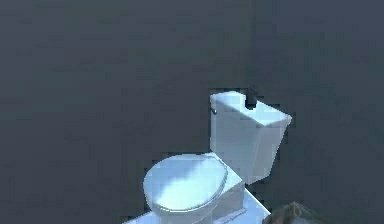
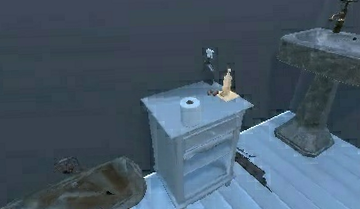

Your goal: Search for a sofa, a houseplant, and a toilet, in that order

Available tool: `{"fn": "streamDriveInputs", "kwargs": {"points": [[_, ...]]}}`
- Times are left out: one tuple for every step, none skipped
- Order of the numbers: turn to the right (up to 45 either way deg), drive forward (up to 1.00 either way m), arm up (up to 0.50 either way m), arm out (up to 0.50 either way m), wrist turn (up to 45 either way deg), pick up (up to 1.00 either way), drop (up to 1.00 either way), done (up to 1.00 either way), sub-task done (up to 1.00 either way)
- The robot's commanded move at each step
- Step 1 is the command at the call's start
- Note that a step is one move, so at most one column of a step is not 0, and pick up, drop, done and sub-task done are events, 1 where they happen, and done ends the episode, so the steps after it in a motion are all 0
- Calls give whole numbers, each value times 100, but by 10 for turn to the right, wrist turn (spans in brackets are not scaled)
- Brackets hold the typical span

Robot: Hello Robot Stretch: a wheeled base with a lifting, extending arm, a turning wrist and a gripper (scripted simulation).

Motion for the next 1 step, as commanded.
{"fn": "streamDriveInputs", "kwargs": {"points": [[0, 0, 0, 0, 0, 0, 0, 100, 0]]}}
